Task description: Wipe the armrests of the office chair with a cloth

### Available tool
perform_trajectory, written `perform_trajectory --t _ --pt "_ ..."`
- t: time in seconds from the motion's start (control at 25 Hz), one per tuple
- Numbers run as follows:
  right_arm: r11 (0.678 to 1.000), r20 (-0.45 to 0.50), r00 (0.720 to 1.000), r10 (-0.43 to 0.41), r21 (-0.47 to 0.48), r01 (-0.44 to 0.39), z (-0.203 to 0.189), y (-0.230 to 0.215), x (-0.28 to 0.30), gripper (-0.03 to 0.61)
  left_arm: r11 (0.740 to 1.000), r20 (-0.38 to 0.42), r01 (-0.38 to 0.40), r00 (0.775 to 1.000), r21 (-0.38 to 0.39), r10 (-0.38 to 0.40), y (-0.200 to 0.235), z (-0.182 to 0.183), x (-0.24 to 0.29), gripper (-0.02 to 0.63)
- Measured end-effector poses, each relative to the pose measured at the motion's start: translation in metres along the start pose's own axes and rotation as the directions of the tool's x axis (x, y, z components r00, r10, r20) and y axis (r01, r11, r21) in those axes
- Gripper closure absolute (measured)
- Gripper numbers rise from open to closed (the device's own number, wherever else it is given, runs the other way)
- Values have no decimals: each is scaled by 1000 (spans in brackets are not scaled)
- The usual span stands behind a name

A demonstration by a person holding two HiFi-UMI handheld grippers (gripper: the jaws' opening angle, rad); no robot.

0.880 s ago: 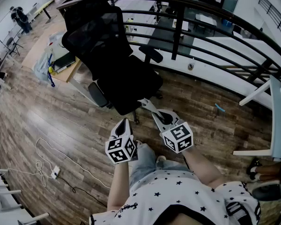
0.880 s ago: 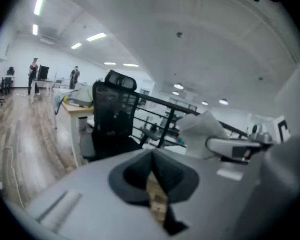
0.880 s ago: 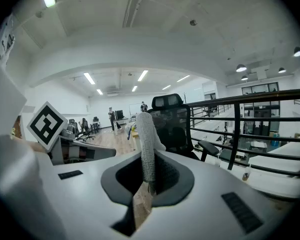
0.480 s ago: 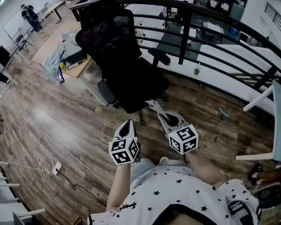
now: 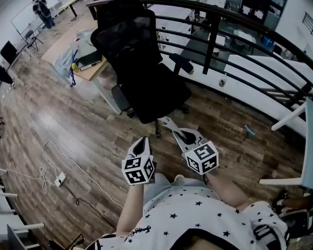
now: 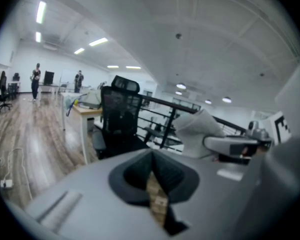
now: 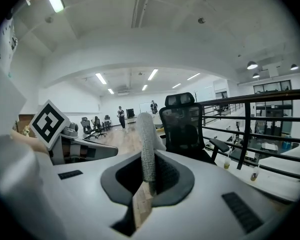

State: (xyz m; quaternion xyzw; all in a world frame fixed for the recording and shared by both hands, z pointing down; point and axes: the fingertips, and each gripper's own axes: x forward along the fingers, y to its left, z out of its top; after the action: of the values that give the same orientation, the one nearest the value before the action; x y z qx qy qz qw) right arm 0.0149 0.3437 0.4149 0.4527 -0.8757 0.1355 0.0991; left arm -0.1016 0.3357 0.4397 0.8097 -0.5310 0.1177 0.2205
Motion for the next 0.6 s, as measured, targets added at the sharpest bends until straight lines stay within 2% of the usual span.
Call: perform_trajectory --t 0.28,0.6 --pt "999 -6 999 35 12 -35 -2 4 0 554 999 -6 -29 1000 -24 29 -3 -7 -8 607" --pt "999 -13 999 43 13 -43 1 4 14 553 997 -16 -58 998 -43 57 15 -6 4 607"
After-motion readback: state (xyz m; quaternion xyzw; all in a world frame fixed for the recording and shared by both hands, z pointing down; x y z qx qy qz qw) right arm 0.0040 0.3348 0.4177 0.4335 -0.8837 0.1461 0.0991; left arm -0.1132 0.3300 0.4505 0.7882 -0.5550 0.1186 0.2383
